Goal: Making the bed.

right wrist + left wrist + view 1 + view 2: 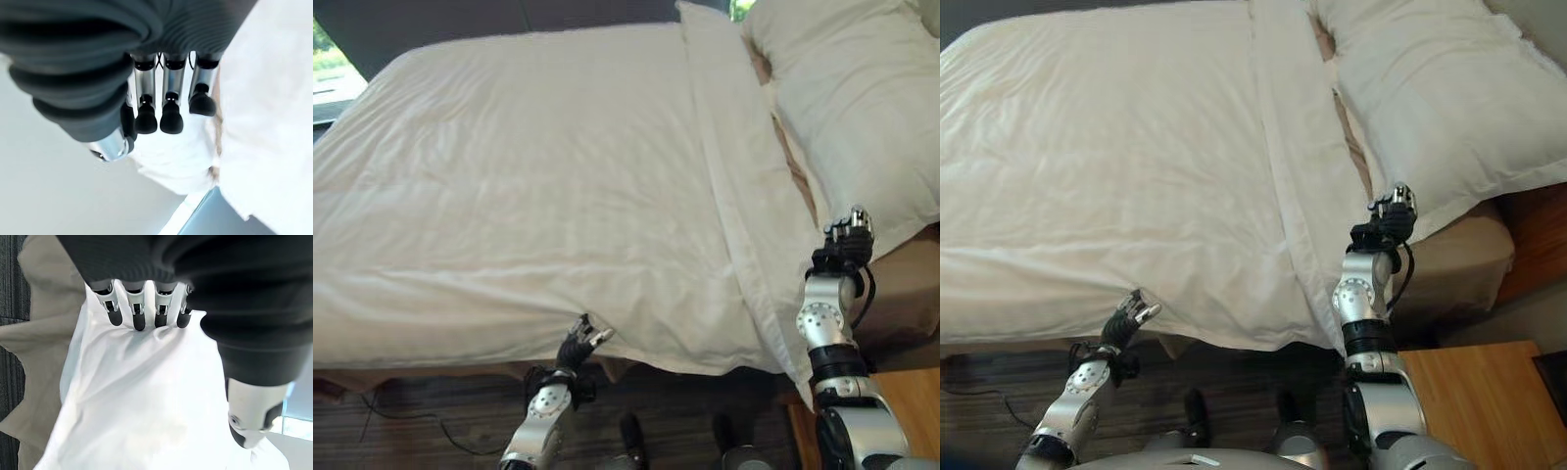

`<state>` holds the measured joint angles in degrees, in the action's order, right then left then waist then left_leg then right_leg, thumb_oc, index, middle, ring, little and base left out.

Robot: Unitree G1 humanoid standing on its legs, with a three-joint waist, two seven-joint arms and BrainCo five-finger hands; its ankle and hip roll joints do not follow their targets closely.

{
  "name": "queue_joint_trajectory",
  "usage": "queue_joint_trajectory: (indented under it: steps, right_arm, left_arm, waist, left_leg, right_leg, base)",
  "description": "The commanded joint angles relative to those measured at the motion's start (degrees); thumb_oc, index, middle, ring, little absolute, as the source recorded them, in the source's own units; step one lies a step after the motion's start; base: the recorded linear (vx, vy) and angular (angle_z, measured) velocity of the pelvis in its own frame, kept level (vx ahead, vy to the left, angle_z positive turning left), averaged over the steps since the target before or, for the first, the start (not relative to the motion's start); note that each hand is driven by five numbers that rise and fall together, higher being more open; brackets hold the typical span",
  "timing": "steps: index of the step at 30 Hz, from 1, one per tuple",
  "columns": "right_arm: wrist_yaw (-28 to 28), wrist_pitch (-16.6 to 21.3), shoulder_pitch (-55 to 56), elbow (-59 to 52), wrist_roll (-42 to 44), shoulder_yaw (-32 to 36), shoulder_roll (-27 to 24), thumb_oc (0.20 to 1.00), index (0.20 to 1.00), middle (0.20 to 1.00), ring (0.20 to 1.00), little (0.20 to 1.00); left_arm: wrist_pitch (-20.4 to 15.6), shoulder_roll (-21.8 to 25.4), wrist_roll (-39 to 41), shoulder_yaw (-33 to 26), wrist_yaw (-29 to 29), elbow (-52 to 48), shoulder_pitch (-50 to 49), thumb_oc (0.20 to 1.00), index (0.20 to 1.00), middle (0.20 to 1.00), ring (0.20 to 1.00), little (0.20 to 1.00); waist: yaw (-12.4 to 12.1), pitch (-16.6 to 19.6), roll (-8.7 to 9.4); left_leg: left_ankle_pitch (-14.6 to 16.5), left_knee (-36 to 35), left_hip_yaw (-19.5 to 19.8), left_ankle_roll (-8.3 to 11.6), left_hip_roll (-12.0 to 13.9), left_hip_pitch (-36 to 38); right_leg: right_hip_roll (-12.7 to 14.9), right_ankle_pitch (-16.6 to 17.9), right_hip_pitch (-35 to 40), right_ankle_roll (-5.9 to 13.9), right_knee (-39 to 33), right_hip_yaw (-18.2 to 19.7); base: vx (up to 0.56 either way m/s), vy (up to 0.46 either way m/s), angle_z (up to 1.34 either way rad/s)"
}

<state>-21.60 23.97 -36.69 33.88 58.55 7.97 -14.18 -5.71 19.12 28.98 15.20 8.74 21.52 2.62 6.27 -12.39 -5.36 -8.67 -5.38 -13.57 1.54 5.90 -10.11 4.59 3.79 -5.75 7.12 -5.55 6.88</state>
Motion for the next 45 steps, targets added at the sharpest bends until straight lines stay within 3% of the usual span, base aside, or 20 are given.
queue_joint_trajectory:
  steps: [1,6,9,14,22,24,25,26,27,28,29,30,34,35,38,39,40,41,44,45]
  right_arm:
    - [-0.92,-0.76,-8.39,6.29,-1.1,0.66,-3.11,0.2,0.2,0.2,0.2,0.2]
    - [0.28,-4.06,-7.39,13.04,-1.07,1.17,-4.36,0.2,0.2,0.2,0.2,0.2]
    - [2.33,-7.04,0.43,18.29,-0.74,3.01,-1.37,0.2,0.2,0.2,0.2,0.2]
    - [4.4,-9.25,15.74,22.56,0.01,8.12,3.74,0.2,0.2,0.2,0.2,0.2]
    - [6.48,-14.13,27.5,27.05,-4.87,9.41,3.37,0.2,0.2,0.2,0.2,0.2]
    - [6.74,-14.95,28.65,27.01,-7.33,8.14,2.86,0.2,0.2,0.2,0.2,0.2]
    - [7.26,-17.19,29.86,26.54,-17.45,2.79,0.74,0.2,0.2,0.2,0.2,0.2]
    - [7.22,-17.23,29.87,26.47,-17.51,2.73,0.79,0.533,0.533,0.533,0.533,0.533]
    - [7.69,-18.48,30.08,25.51,-23.97,-0.99,-0.2,1.0,1.0,1.0,1.0,1.0]
    - [8.15,-20.04,29.82,21.47,-37.37,-9.15,-2.91,1.0,1.0,1.0,1.0,1.0]
    - [8.61,-20.49,29.81,17.85,-42.52,-12.57,-4.25,1.0,1.0,1.0,1.0,1.0]
    - [8.47,-20.66,28.43,11.15,-51.83,-18.39,-7.23,1.0,1.0,1.0,1.0,1.0]
    - [9.15,-20.61,27.31,2.78,-58.01,-21.92,-9.68,1.0,1.0,1.0,1.0,1.0]
    - [9.09,-20.4,27.59,-0.69,-60.64,-23.04,-10.39,1.0,1.0,1.0,1.0,1.0]
    - [9.26,-20.6,28.28,-2.43,-61.27,-23.0,-10.26,1.0,1.0,1.0,1.0,1.0]
    - [10.23,-20.55,29.52,-5.33,-62.5,-23.15,-10.71,1.0,1.0,1.0,1.0,1.0]
    - [12.16,-20.55,31.36,-8.25,-63.72,-23.67,-10.61,1.0,1.0,1.0,1.0,1.0]
    - [12.18,-20.58,31.47,-8.33,-63.74,-23.67,-10.64,1.0,1.0,1.0,1.0,1.0]
    - [13.34,-20.47,33.54,-10.8,-65.7,-23.42,-10.65,1.0,1.0,1.0,1.0,1.0]
    - [13.83,-20.52,34.58,-11.62,-65.78,-22.52,-10.28,1.0,1.0,1.0,1.0,1.0]
  left_arm:
    - [-5.98,1.93,1.82,0.96,-0.46,-0.81,9.74,1.0,1.0,1.0,1.0,1.0]
    - [-5.98,1.3,2.9,0.71,-0.99,0.47,10.92,1.0,1.0,1.0,1.0,1.0]
    - [-5.23,-0.1,2.52,0.01,-1.91,2.2,10.47,1.0,1.0,1.0,1.0,1.0]
    - [-4.51,-2.51,2.54,-2.6,-2.12,5.26,9.09,1.0,1.0,1.0,1.0,1.0]
    - [-2.17,-4.21,2.51,-3.18,-3.61,6.65,6.08,1.0,1.0,1.0,1.0,1.0]
    - [-1.88,-3.99,2.51,-3.41,-3.78,6.15,4.89,1.0,1.0,1.0,1.0,1.0]
    - [-1.76,-3.55,2.36,-3.61,-4.24,5.04,3.25,1.0,1.0,1.0,1.0,1.0]
    - [-1.74,-3.53,2.35,-3.69,-4.24,4.99,3.19,1.0,1.0,1.0,1.0,1.0]
    - [-1.72,-3.58,2.0,-3.38,-4.52,4.49,2.59,1.0,1.0,1.0,1.0,1.0]
    - [-1.77,-3.3,0.46,-3.28,-4.9,3.85,1.65,1.0,1.0,1.0,1.0,1.0]
    - [-1.94,-3.27,-0.46,-3.25,-4.91,3.03,0.86,1.0,1.0,1.0,1.0,1.0]
    - [-2.57,-3.26,-1.56,-3.78,-3.91,0.59,0.27,1.0,1.0,1.0,1.0,1.0]
    - [-2.98,-3.0,-2.34,-4.57,-3.2,-1.51,0.86,1.0,1.0,1.0,1.0,1.0]
    - [-3.19,-3.19,-2.2,-4.46,-2.71,-2.44,1.56,1.0,1.0,1.0,1.0,1.0]
    - [-3.07,-3.02,-1.94,-4.49,-2.84,-3.55,1.07,1.0,1.0,1.0,1.0,1.0]
    - [-2.71,-1.92,-3.17,-4.58,-3.52,-5.52,-0.45,1.0,1.0,1.0,1.0,1.0]
    - [-1.75,-1.49,-7.69,-3.78,-3.58,-6.38,-1.34,1.0,1.0,1.0,1.0,1.0]
    - [-1.73,-1.54,-7.76,-3.77,-3.56,-6.42,-1.43,1.0,1.0,1.0,1.0,1.0]
    - [-1.36,-1.25,-10.16,-3.21,-4.68,-7.84,-2.56,1.0,1.0,1.0,1.0,1.0]
    - [-1.1,-0.93,-10.62,-2.69,-5.47,-8.14,-2.21,1.0,1.0,1.0,1.0,1.0]
  waist:
    - [0.21,-6.51,1.92]
    - [0.4,-7.3,0.05]
    - [1.81,-7.41,-0.36]
    - [4.49,-5.5,1.71]
    - [6.37,-1.34,5.17]
    - [6.21,-0.75,5.66]
    - [5.45,-0.3,6.48]
    - [5.47,-0.22,6.53]
    - [5.02,-0.14,7.04]
    - [4.15,-0.6,7.64]
    - [3.87,-0.81,7.89]
    - [2.58,-2.43,8.76]
    - [1.5,-3.91,10.8]
    - [1.26,-4.96,12.35]
    - [1.61,-4.52,12.95]
    - [1.95,-3.28,13.61]
    - [2.84,-2.19,13.08]
    - [2.87,-2.17,13.03]
    - [4.71,-0.62,12.02]
    - [5.21,-0.61,11.72]
  left_leg:
    - [5.67,0.38,-0.25,5.33,1.56,4.0]
    - [5.28,0.38,-1.1,5.37,1.65,2.67]
    - [5.57,0.38,-1.54,5.31,1.53,3.1]
    - [6.72,0.38,-1.89,5.23,1.9,4.88]
    - [8.56,0.38,-1.62,5.27,3.38,9.92]
    - [8.71,0.38,-1.35,5.32,3.57,10.61]
    - [9.02,0.38,-1.18,5.32,3.81,11.75]
    - [8.69,0.38,-1.21,5.36,3.84,11.53]
    - [8.67,0.38,-1.19,5.33,3.95,11.8]
    - [8.76,0.38,-1.31,5.15,4.2,12.61]
    - [8.36,0.38,-1.45,5.08,4.32,12.76]
    - [8.08,2.26,1.4,4.74,3.61,12.92]
    - [12.23,11.4,7.17,5.1,1.77,9.18]
    - [15.55,21.44,10.06,5.8,0.9,8.48]
    - [15.74,25.57,11.24,5.71,1.2,8.18]
    - [16.03,31.11,13.52,5.62,1.07,10.05]
    - [16.27,30.13,16.83,6.02,1.57,12.22]
    - [16.18,29.79,16.84,6.05,1.62,12.49]
    - [21.44,14.6,15.84,5.14,2.21,19.5]
    - [20.97,10.58,15.43,4.89,2.33,20.05]
  right_leg:
    - [2.84,-0.07,-5.85,2.49,0.55,-1.8]
    - [2.7,-0.16,-7.47,2.8,0.55,-1.55]
    - [2.68,-0.26,-7.45,2.95,0.55,-1.27]
    - [2.67,-0.72,-6.01,2.96,0.55,-1.45]
    - [2.28,-2.45,-0.74,2.08,0.55,-3.1]
    - [2.0,-2.71,0.07,1.9,0.55,-3.3]
    - [1.64,-3.23,1.41,1.6,0.55,-3.45]
    - [1.59,-2.95,1.17,1.51,0.55,-3.39]
    - [1.27,-3.05,1.51,1.32,0.55,-3.37]
    - [0.68,-3.36,2.05,1.06,0.55,-2.96]
    - [0.23,-3.21,1.93,0.91,0.55,-2.52]
    - [-0.67,-3.32,2.35,0.58,0.55,-1.11]
    - [-0.28,-2.41,2.28,-0.25,0.55,-0.97]
    - [0.69,-1.5,2.3,-1.03,0.55,-1.92]
    - [1.04,-1.14,1.89,-1.52,0.55,-2.88]
    - [1.05,-0.51,1.42,-1.93,0.55,-3.25]
    - [0.16,0.14,0.94,-1.46,0.95,-3.52]
    - [0.12,0.1,1.07,-1.49,0.93,-3.57]
    - [-0.24,2.11,-2.74,0.15,0.92,-4.26]
    - [0.22,2.95,-4.77,0.87,0.75,-4.96]
  base:
    - [-0.13,0.099,-0.01]
    - [-0.05,0.038,-0.11]
    - [-0.01,0.009,0.06]
    - [0.03,-0.016,0.0]
    - [0.08,-0.043,0.0]
    - [0.05,-0.075,-0.03]
    - [0.02,-0.068,-0.02]
    - [0.01,-0.111,-0.05]
    - [-0.05,-0.114,-0.06]
    - [-0.07,-0.131,-0.04]
    - [-0.15,-0.123,-0.07]
    - [-0.12,-0.065,-0.2]
    - [-0.2,-0.111,-0.29]
    - [-0.21,-0.067,-0.02]
    - [-0.17,-0.053,0.22]
    - [-0.19,0.027,0.22]
    - [-0.18,0.023,-0.05]
    - [-0.14,0.078,-0.07]
    - [-0.3,0.132,0.25]
    - [-0.34,0.134,0.64]
